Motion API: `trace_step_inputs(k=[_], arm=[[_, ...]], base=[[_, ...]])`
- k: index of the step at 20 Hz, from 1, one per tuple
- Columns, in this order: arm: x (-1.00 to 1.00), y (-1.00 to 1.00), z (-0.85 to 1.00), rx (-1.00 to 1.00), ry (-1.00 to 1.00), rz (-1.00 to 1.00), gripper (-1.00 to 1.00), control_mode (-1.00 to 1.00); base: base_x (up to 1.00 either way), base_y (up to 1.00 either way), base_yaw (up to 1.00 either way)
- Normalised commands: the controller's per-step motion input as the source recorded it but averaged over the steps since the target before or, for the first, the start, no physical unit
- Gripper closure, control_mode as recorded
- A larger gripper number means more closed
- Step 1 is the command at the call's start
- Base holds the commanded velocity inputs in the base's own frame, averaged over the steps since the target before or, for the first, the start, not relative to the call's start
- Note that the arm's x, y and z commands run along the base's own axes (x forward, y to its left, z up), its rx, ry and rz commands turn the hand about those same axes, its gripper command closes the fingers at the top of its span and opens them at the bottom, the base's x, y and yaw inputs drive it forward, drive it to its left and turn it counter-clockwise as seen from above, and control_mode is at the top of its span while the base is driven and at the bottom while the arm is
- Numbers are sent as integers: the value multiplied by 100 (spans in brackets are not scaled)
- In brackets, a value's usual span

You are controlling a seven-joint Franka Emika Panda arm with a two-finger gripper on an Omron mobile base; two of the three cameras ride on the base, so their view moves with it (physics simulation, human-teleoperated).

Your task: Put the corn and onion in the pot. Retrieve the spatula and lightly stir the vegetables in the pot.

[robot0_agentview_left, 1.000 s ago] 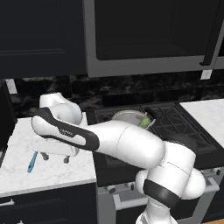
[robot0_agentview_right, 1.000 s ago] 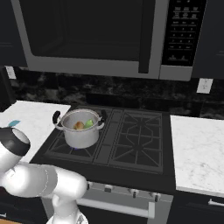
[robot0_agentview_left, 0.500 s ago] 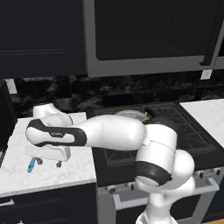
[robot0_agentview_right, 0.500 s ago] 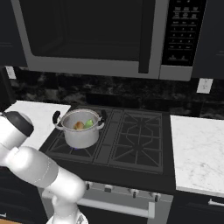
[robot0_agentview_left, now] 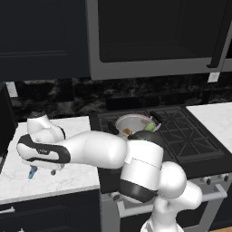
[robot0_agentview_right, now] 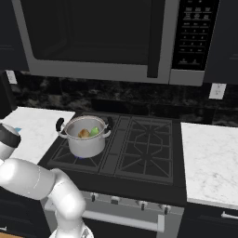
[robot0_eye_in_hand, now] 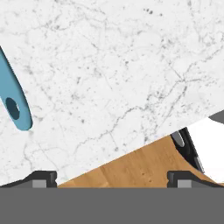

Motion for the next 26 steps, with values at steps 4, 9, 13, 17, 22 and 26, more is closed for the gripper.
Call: trace_step_inputs(k=[4, 9, 13, 17, 22, 26], arm=[[42, 29, -7, 0, 1, 2, -100, -100], [31, 44, -36, 0, 3, 3, -100, -100], [11, 36, -46, 0, 0, 0, -100, -100], [14, 45, -39, 0, 0, 0, -100, -100], [4, 16, -41, -1, -1, 0, -100, -100], [13, 0, -37, -2, -7, 0, -100, -100]], base=[[0, 0, 0], [0, 0, 0], [0, 0, 0], [0, 0, 0], [0, 0, 0], [0, 0, 0]])
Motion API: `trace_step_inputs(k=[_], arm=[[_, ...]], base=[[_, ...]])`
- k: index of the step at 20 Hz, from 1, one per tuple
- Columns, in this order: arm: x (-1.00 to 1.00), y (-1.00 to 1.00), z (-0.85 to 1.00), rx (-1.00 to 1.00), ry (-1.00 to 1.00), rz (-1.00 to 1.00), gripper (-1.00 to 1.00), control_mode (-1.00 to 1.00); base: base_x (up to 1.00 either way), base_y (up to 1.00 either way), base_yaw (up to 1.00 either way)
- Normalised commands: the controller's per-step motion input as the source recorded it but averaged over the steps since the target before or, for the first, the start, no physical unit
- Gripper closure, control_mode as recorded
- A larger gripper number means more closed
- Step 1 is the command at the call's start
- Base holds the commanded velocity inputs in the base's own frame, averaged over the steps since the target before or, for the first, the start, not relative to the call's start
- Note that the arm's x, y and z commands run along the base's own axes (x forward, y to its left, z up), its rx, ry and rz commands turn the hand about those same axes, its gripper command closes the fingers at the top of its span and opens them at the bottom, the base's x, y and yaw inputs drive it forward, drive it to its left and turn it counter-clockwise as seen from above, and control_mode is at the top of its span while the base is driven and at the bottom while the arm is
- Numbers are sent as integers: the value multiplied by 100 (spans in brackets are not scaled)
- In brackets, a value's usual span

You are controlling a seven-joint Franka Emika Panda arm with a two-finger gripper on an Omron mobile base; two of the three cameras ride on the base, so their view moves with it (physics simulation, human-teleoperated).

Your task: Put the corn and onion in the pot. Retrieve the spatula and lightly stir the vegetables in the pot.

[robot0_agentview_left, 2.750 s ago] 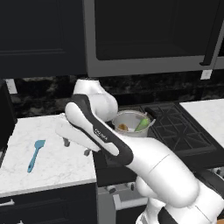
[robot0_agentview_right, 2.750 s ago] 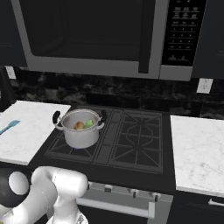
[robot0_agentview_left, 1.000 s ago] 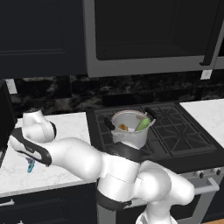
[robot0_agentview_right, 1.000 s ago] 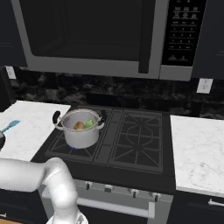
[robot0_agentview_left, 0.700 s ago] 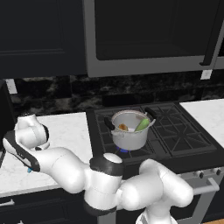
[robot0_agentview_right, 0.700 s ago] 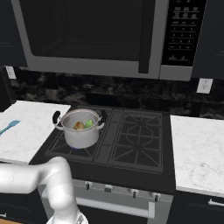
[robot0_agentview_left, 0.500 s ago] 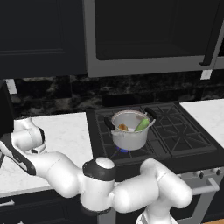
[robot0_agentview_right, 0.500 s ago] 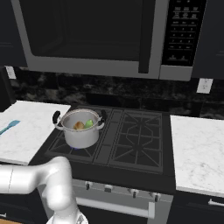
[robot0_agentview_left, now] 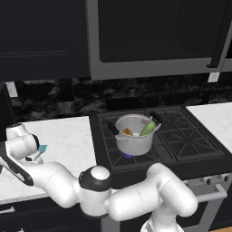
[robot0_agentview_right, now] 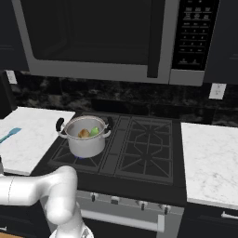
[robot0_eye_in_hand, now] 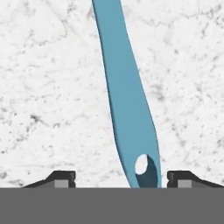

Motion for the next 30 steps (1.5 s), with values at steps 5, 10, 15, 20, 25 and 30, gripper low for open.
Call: trace_step_inputs(k=[5, 10, 15, 20, 25, 30], arm=[[0, -22, -39, 0, -7, 0, 100, -100], [0, -44, -33, 0, -6, 2, 100, -100], [-25, -2, 9, 1, 0, -1, 100, -100], [-77, -7, 98, 7, -10, 0, 100, -100], [-68, -39, 100, 24, -5, 0, 100, -100], [-46, -83, 80, 31, 0, -1, 100, -100]], base=[[0, 0, 0], [0, 0, 0], [0, 0, 0], [0, 0, 0], [0, 0, 0], [0, 0, 0]])
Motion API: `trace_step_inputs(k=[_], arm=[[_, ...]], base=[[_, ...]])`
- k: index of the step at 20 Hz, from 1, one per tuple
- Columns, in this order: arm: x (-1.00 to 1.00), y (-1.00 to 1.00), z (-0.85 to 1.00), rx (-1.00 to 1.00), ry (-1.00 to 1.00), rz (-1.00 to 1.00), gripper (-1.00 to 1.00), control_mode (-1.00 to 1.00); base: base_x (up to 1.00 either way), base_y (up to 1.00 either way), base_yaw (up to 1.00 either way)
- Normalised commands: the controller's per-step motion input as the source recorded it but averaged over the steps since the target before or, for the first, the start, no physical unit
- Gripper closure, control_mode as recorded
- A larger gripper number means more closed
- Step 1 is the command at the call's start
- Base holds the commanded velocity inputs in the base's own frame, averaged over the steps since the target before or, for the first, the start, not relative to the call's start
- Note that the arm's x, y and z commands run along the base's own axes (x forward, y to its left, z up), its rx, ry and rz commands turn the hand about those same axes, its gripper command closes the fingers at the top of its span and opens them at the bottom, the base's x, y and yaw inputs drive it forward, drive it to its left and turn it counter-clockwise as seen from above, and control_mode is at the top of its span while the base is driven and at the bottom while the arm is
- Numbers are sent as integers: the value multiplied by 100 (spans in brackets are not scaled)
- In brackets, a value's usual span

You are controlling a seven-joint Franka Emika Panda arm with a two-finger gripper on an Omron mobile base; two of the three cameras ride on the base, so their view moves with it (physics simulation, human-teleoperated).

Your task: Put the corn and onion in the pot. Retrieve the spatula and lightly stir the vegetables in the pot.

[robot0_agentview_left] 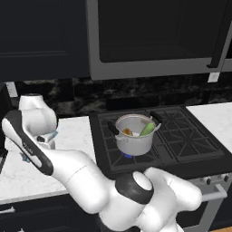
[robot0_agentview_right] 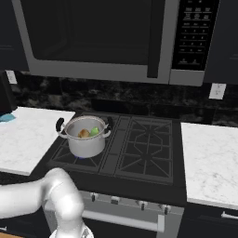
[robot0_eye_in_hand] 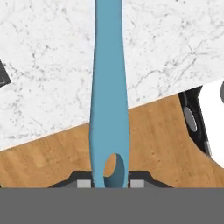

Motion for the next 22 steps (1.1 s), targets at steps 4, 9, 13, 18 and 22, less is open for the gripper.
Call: trace_step_inputs(k=[4, 9, 13, 18, 22], arm=[[-49, -95, 84, 32, 0, -9, 100, -100], [-54, -99, 88, 46, 0, -20, 100, -100], [-34, -99, 47, 55, 3, -33, 100, -100], [-6, -96, 27, 53, 4, -39, 100, -100], [0, -88, 50, 49, 10, -42, 100, -100]], base=[[0, 0, 0], [0, 0, 0], [0, 0, 0], [0, 0, 0], [0, 0, 0]])
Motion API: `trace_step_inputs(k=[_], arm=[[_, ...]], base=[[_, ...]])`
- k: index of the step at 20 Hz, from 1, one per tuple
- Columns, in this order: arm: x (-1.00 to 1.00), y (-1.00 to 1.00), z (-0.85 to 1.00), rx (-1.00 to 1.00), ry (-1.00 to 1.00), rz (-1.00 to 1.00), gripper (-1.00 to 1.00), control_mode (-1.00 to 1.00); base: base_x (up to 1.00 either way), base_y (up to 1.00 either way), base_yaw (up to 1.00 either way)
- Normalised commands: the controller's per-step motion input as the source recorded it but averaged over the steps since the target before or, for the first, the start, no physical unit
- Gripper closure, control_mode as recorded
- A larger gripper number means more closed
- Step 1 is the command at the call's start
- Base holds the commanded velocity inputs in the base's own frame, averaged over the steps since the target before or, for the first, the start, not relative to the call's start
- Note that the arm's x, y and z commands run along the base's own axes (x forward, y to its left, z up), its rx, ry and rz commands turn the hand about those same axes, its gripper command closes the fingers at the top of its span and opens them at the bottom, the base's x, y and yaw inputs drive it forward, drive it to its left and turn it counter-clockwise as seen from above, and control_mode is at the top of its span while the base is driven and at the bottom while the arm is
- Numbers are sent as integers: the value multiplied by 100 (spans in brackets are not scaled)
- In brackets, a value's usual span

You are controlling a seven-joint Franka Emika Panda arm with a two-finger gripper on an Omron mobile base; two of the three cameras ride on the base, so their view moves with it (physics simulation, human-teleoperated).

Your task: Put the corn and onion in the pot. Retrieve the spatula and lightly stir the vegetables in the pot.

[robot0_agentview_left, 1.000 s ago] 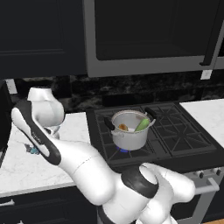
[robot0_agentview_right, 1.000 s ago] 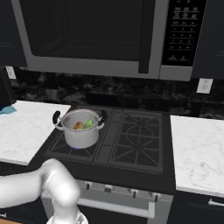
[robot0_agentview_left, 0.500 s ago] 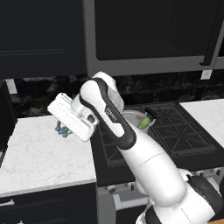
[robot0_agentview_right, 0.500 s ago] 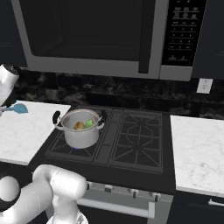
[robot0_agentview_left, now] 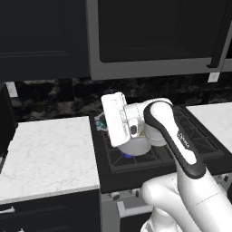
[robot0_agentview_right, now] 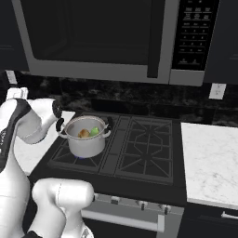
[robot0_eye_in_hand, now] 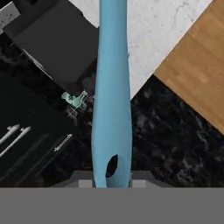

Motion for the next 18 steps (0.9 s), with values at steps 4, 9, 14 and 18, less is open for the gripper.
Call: trace_step_inputs(k=[4, 9, 14, 18], arm=[[0, -86, 53, 48, 13, -40, 100, -100], [40, -75, 68, 40, 16, -35, 100, -100], [60, -98, 63, 30, 5, -29, 100, -100], [80, -100, -16, 11, 0, -15, 100, -100]], base=[[0, 0, 0], [0, 0, 0], [0, 0, 0], [0, 0, 0]])
